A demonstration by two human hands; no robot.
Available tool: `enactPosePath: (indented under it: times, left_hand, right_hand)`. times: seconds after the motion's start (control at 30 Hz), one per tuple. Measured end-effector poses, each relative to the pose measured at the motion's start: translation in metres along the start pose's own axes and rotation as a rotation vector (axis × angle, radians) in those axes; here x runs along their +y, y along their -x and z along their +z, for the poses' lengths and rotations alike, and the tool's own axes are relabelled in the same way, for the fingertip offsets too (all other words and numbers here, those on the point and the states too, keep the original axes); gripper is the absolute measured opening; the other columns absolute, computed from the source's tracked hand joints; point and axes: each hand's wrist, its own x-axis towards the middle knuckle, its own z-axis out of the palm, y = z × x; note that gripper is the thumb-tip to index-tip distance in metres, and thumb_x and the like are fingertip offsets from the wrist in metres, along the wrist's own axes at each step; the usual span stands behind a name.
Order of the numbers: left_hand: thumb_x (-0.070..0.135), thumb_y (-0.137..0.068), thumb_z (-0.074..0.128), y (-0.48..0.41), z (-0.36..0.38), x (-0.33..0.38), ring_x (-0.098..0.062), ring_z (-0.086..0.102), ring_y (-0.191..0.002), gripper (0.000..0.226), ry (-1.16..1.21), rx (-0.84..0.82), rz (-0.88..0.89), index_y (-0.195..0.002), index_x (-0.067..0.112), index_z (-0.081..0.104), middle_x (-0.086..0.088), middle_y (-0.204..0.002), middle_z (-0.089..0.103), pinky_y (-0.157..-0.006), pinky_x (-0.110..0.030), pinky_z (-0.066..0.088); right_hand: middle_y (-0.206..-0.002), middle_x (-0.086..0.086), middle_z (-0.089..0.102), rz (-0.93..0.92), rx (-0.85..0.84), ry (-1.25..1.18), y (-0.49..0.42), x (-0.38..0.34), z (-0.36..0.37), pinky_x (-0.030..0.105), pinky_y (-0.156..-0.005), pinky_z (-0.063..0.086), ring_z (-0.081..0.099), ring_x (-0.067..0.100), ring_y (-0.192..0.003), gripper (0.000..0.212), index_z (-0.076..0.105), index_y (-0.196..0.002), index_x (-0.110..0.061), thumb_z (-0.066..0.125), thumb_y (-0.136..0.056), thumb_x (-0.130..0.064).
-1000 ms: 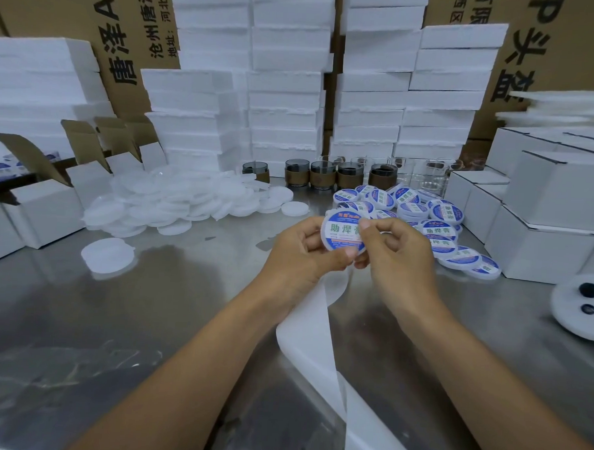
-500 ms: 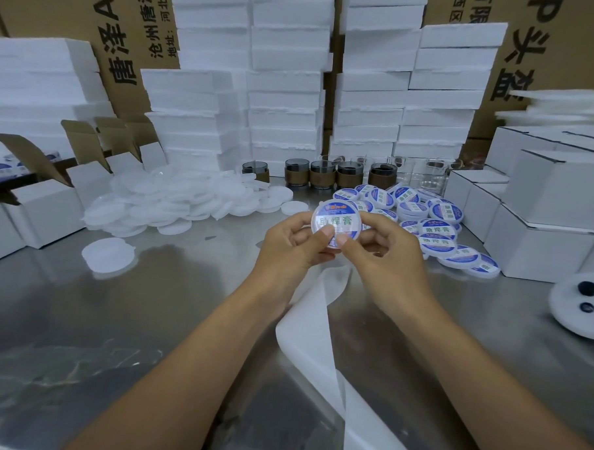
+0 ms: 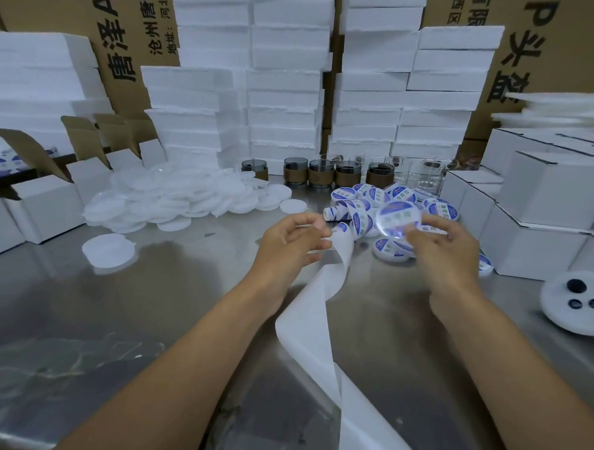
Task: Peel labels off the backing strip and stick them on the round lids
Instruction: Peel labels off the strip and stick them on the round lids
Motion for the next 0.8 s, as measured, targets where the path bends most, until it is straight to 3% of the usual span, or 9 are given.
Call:
enactPosePath:
  times: [0.07, 0.2, 0.27, 0.33, 0.37, 0.43, 0.5, 0.67, 0.8]
  left_hand:
    - [0.014, -0.089, 0.06, 0.0, 0.0, -0.001, -0.012, 0.067, -0.077, 0.009, -0.001, 0.0, -0.01, -0.088, 0.022, 0.064, 0.001, -0.084, 0.07, -0.083, -0.03, 0.052]
    - [0.013, -0.091, 0.058, 0.0, -0.002, -0.001, -0.014, 0.066, -0.076, 0.011, 0.019, 0.003, -0.024, -0.087, 0.021, 0.064, 0.004, -0.073, 0.069, -0.079, -0.028, 0.053]
    - [0.011, -0.091, 0.057, 0.0, -0.002, -0.001, -0.013, 0.066, -0.074, 0.012, 0.022, 0.012, -0.028, -0.088, 0.02, 0.064, 0.006, -0.068, 0.068, -0.075, -0.026, 0.053]
    - [0.011, -0.091, 0.057, 0.0, -0.002, 0.0, -0.013, 0.066, -0.072, 0.013, 0.027, 0.021, -0.029, -0.087, 0.02, 0.064, 0.006, -0.067, 0.067, -0.074, -0.025, 0.053]
    - [0.01, -0.091, 0.056, 0.0, -0.002, 0.001, -0.014, 0.066, -0.073, 0.013, 0.028, 0.026, -0.029, -0.087, 0.02, 0.064, 0.004, -0.068, 0.067, -0.074, -0.025, 0.053]
    - [0.01, -0.092, 0.056, 0.001, -0.003, 0.002, -0.014, 0.065, -0.074, 0.015, 0.028, 0.035, -0.025, -0.086, 0.021, 0.064, 0.003, -0.07, 0.066, -0.072, -0.024, 0.054]
    - [0.01, -0.092, 0.055, 0.002, -0.003, 0.002, -0.014, 0.065, -0.073, 0.015, 0.029, 0.045, -0.022, -0.087, 0.021, 0.064, 0.004, -0.069, 0.066, -0.07, -0.023, 0.054]
    - [0.009, -0.093, 0.054, 0.004, -0.006, 0.004, -0.013, 0.064, -0.07, 0.015, 0.021, 0.076, -0.016, -0.09, 0.02, 0.063, 0.003, -0.07, 0.064, -0.068, -0.022, 0.052]
    - [0.007, -0.092, 0.053, 0.007, -0.009, 0.004, -0.01, 0.064, -0.067, 0.016, -0.006, 0.128, -0.015, -0.089, 0.02, 0.062, 0.003, -0.07, 0.064, -0.068, -0.023, 0.051]
  right_hand:
    - [-0.074, -0.001, 0.062, 0.114, 0.124, 0.009, -0.01, 0.005, -0.01, 0.023, -0.065, 0.047, 0.057, 0.011, -0.063, 0.024, 0.062, -0.104, -0.017, 0.068, -0.081, -0.012]
    - [-0.098, 0.014, 0.064, 0.3, 0.105, -0.17, -0.018, 0.01, -0.016, 0.015, -0.055, 0.051, 0.061, 0.014, -0.063, 0.032, 0.058, -0.115, -0.002, 0.059, -0.084, 0.003]
    - [-0.117, 0.022, 0.061, 0.349, 0.059, -0.2, -0.02, 0.009, -0.016, 0.028, -0.081, 0.054, 0.067, 0.028, -0.091, 0.034, 0.054, -0.119, 0.004, 0.054, -0.085, 0.004]
    - [-0.133, 0.028, 0.048, 0.37, 0.004, -0.202, -0.02, 0.008, -0.014, 0.043, -0.105, 0.038, 0.049, 0.036, -0.122, 0.041, 0.045, -0.128, 0.011, 0.047, -0.088, 0.001]
    - [-0.135, 0.028, 0.045, 0.376, -0.007, -0.22, -0.02, 0.007, -0.012, 0.045, -0.108, 0.032, 0.044, 0.035, -0.126, 0.044, 0.041, -0.132, 0.011, 0.045, -0.09, -0.001]
    - [-0.116, 0.018, 0.063, 0.313, 0.036, -0.147, -0.019, 0.009, -0.01, 0.039, -0.103, 0.042, 0.059, 0.028, -0.114, 0.038, 0.051, -0.125, 0.003, 0.05, -0.088, -0.002]
    - [-0.092, 0.002, 0.065, 0.168, 0.08, 0.015, -0.013, 0.009, -0.007, 0.027, -0.081, 0.05, 0.067, 0.02, -0.089, 0.029, 0.059, -0.112, -0.013, 0.053, -0.086, -0.004]
    - [-0.071, -0.013, 0.06, -0.391, -0.129, 0.407, 0.008, 0.016, 0.004, 0.026, -0.062, 0.04, 0.056, 0.001, -0.064, 0.017, 0.06, -0.089, -0.024, 0.054, -0.083, -0.01]
    - [-0.061, -0.017, 0.055, -0.602, -0.279, 0.671, 0.013, 0.024, 0.002, 0.02, -0.053, 0.036, 0.051, 0.002, -0.057, 0.014, 0.062, -0.088, -0.028, 0.057, -0.085, -0.016]
